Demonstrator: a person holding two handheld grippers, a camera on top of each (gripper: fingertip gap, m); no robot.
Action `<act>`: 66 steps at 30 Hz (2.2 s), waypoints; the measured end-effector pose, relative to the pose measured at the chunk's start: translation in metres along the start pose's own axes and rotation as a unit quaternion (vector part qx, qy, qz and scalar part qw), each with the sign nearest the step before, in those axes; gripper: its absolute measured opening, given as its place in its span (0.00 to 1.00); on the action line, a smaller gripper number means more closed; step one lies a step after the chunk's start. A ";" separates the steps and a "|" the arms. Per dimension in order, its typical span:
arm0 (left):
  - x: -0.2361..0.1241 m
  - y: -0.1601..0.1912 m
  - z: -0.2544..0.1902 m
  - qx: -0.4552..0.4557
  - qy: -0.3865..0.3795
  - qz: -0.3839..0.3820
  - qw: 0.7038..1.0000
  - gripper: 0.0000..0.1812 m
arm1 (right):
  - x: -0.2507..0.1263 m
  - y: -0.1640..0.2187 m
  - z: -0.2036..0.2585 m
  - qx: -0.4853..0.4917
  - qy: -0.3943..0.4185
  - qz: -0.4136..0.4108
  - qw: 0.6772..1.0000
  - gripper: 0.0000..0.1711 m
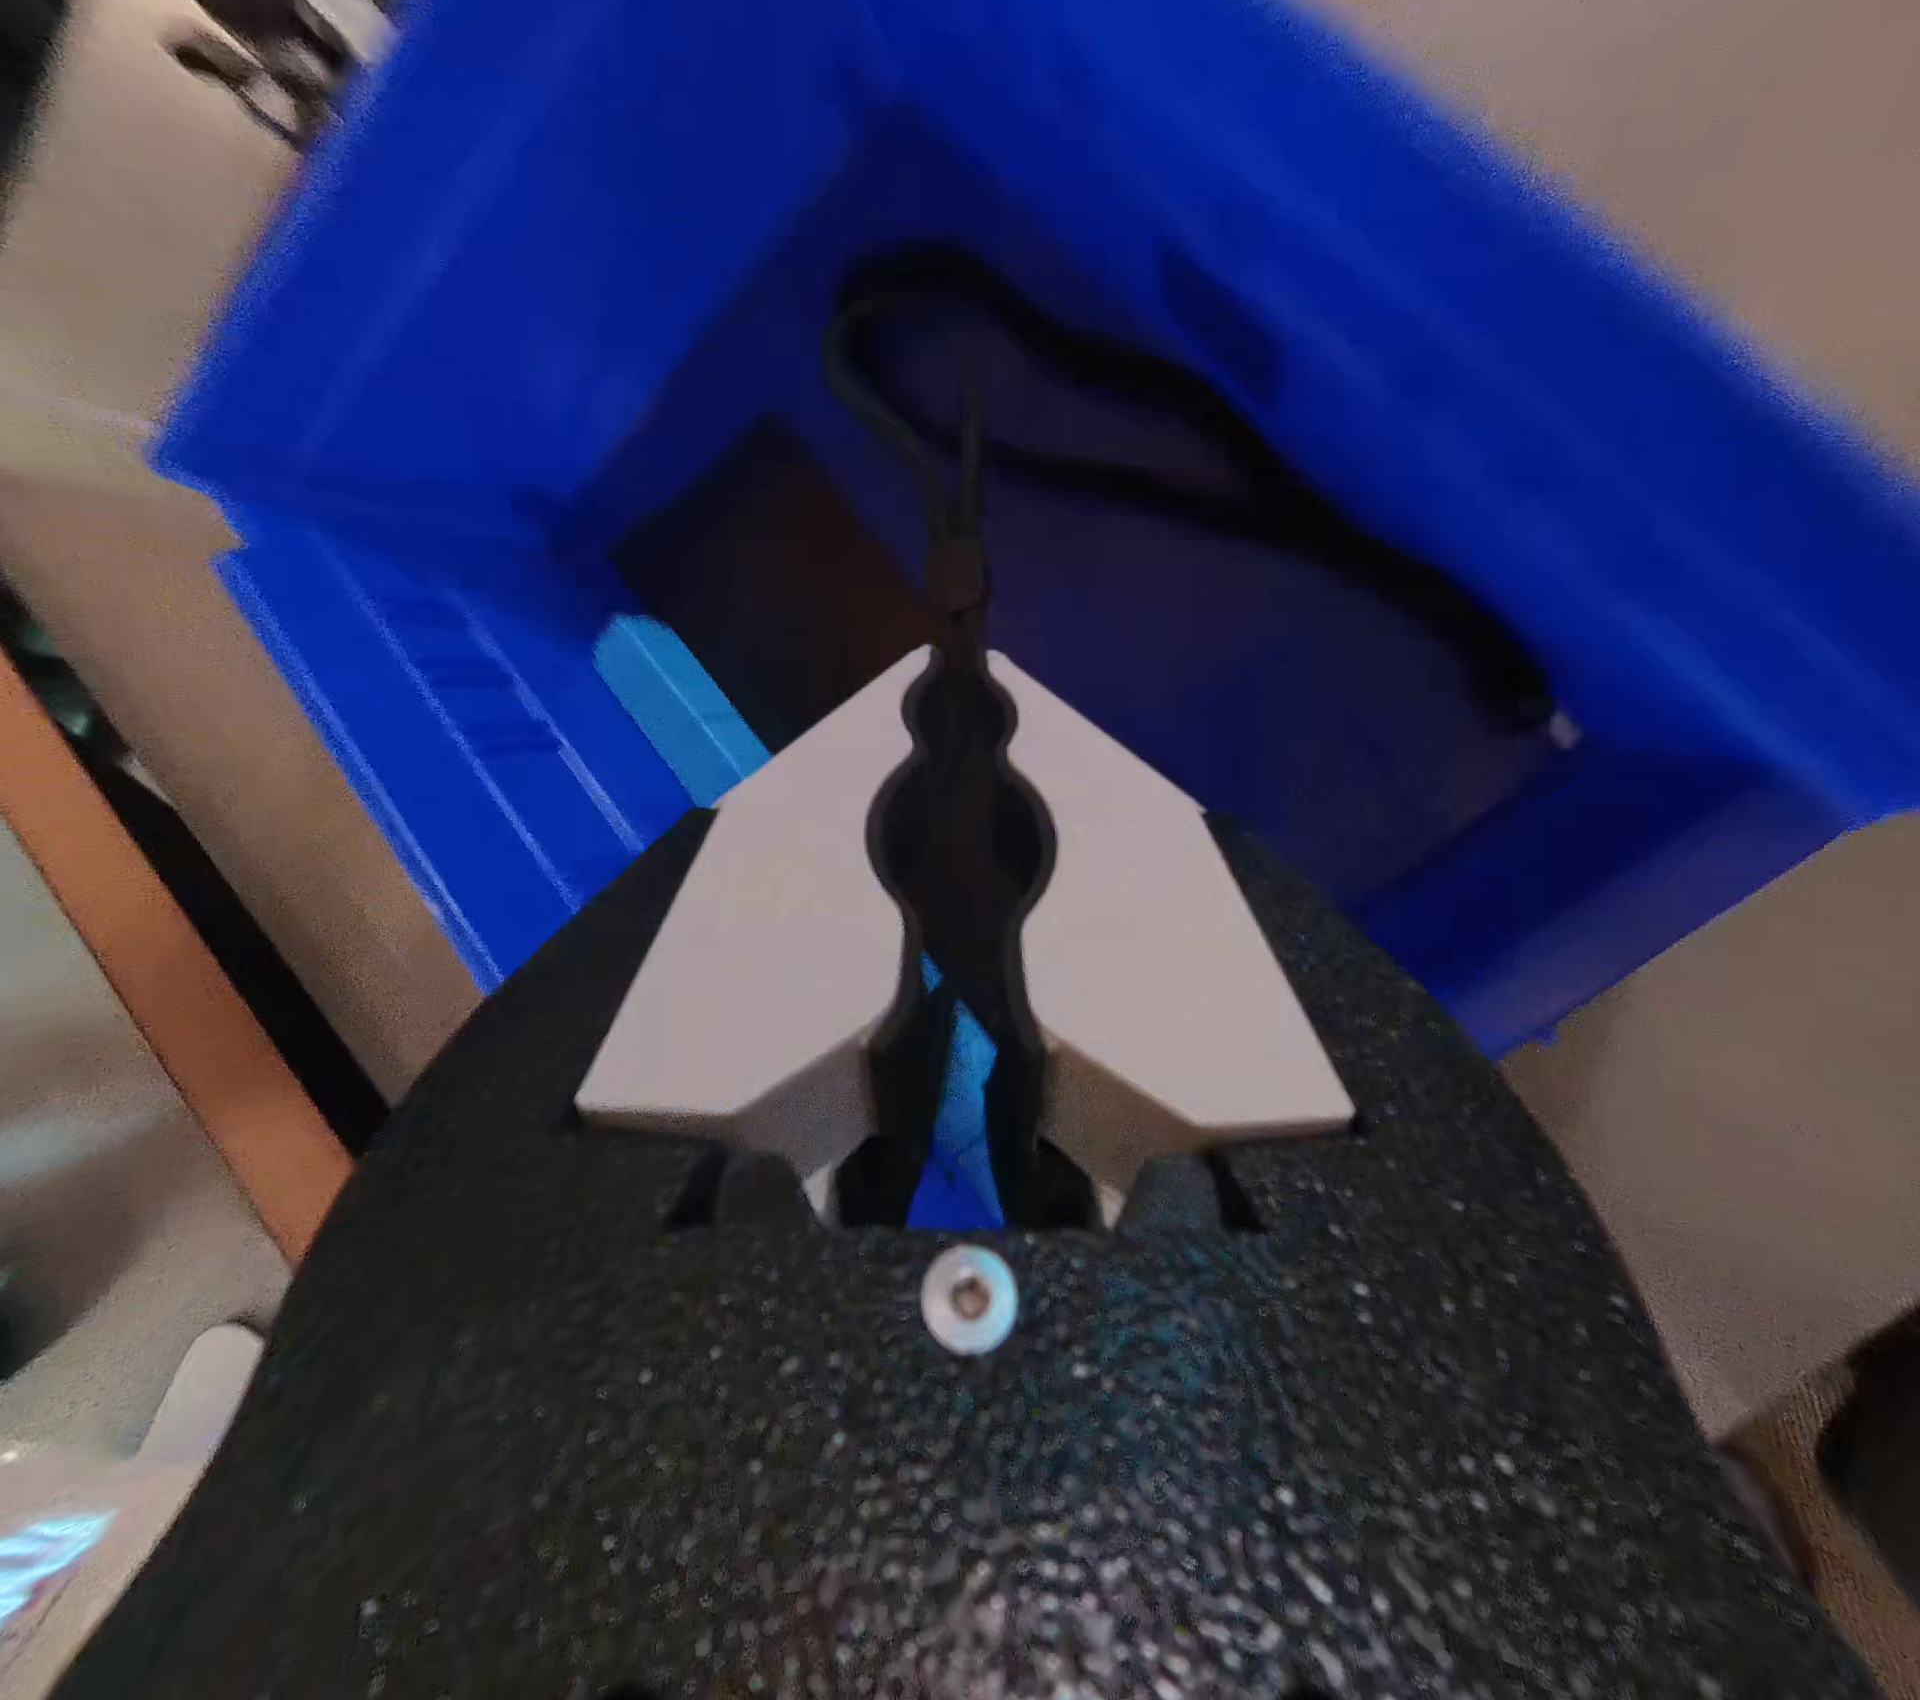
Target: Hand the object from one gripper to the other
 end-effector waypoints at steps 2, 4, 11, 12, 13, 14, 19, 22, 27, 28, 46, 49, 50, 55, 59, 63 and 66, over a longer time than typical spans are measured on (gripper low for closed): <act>-0.015 -0.018 0.001 -0.015 -0.042 -0.068 0.997 0.01 | 0.001 0.000 0.000 0.000 -0.001 0.000 1.000 0.45; -0.032 -0.036 0.006 -0.033 -0.093 -0.136 0.986 0.01 | 0.001 0.000 -0.001 0.003 0.000 -0.003 1.000 0.44; -0.112 -0.136 -0.017 -0.091 -0.150 -0.436 0.883 0.01 | -0.001 -0.003 -0.004 0.020 0.003 -0.013 1.000 0.43; -0.118 -0.152 -0.026 -0.087 -0.144 -0.471 0.866 0.00 | -0.001 -0.003 -0.005 0.022 0.003 -0.013 1.000 0.43; -0.120 -0.166 -0.036 -0.081 -0.140 -0.500 0.851 0.00 | -0.001 -0.003 -0.006 0.025 0.004 -0.015 1.000 0.43; -0.120 -0.180 -0.044 -0.076 -0.140 -0.523 0.837 0.00 | -0.002 -0.004 -0.007 0.028 0.006 -0.018 0.999 0.43; -0.080 -0.235 -0.078 -0.069 -0.134 -0.607 0.781 0.00 | -0.002 -0.008 -0.007 0.014 0.002 -0.028 0.999 0.43; -0.030 -0.259 -0.092 -0.087 -0.105 -0.611 0.780 0.01 | -0.001 -0.008 -0.003 0.005 -0.007 -0.028 1.000 0.43; 0.033 -0.275 -0.103 -0.144 -0.015 -0.619 0.772 0.01 | 0.001 -0.009 -0.005 -0.006 -0.005 -0.033 0.999 0.42; 0.039 -0.277 -0.107 -0.140 0.012 -0.620 0.772 0.01 | 0.000 -0.010 -0.006 -0.005 -0.005 -0.035 0.999 0.42; 0.028 -0.270 -0.139 -0.202 0.430 -0.639 0.604 0.00 | -0.034 -0.062 0.031 0.058 -0.137 -0.152 0.977 0.34; 0.035 -0.270 -0.137 -0.202 0.404 -0.628 0.634 0.00 | -0.035 -0.059 0.044 0.030 -0.172 -0.135 0.975 0.28; 0.037 -0.270 -0.137 -0.199 0.394 -0.625 0.644 0.00 | -0.036 -0.059 0.046 0.030 -0.176 -0.136 0.975 0.28; 0.033 -0.274 -0.149 -0.186 0.426 -0.613 0.639 0.00 | -0.029 -0.049 0.048 -0.030 -0.141 -0.097 0.985 0.21; 0.029 -0.278 -0.162 -0.184 0.474 -0.596 0.621 0.01 | -0.035 -0.058 0.053 -0.083 -0.134 -0.115 0.981 0.05; 0.031 -0.278 -0.155 -0.198 0.435 -0.609 0.634 0.03 | -0.030 -0.057 0.046 -0.084 -0.126 -0.077 0.985 0.05; 0.038 -0.279 -0.145 -0.185 0.354 -0.604 0.689 0.35 | -0.027 -0.059 0.029 -0.056 -0.113 -0.057 0.990 0.05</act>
Point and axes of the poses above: each gripper's, where its closed fingertips meet, x out along the fingers, y out of its underside, z = x × y across the jaws, the point moved 3 cm from there along -x, back along the fingers, and after that the axes turned 6 degrees about x, right-handed, at the moved point
